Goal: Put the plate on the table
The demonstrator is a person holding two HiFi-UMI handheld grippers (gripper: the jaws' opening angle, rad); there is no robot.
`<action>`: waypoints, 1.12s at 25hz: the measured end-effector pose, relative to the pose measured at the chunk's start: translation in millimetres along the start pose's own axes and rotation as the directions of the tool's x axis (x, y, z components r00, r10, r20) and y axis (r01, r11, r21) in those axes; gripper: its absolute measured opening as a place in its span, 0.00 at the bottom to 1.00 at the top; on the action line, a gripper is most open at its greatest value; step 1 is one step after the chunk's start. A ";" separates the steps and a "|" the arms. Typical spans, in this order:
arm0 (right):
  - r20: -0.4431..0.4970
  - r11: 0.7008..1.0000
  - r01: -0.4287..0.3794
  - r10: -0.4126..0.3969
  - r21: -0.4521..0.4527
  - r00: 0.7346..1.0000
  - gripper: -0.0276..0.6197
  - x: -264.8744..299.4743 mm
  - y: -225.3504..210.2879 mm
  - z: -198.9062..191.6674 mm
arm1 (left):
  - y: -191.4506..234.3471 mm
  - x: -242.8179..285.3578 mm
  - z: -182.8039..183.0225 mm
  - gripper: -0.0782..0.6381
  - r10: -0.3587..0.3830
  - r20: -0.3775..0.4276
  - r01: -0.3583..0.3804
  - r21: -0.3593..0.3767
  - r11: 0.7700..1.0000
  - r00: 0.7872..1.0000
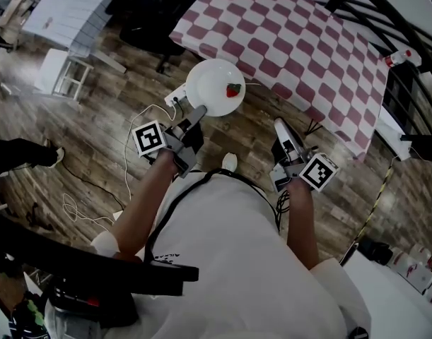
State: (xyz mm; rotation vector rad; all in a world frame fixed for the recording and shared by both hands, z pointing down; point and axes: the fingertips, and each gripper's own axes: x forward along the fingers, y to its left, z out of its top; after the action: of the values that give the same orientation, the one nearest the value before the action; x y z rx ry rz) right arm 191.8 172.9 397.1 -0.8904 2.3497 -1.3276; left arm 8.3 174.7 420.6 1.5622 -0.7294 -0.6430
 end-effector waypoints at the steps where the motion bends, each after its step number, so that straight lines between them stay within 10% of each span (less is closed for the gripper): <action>1: -0.001 1.000 -0.007 0.007 0.001 1.000 0.05 0.5 -2.4 3.6 | 0.4 3.9 0.2 0.14 0.002 0.001 -0.002 0.002 1.000 1.000; 28: 0.006 1.000 -0.010 0.010 0.029 1.000 0.05 -5.9 -40.5 39.1 | 5.7 53.1 -8.3 0.14 0.015 -0.010 -0.015 -0.004 1.000 1.000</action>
State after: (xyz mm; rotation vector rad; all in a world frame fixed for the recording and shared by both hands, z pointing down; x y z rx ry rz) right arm 232.0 135.3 410.5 -0.8717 2.3213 -1.3503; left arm 48.4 139.2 427.5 1.5536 -0.7315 -0.6246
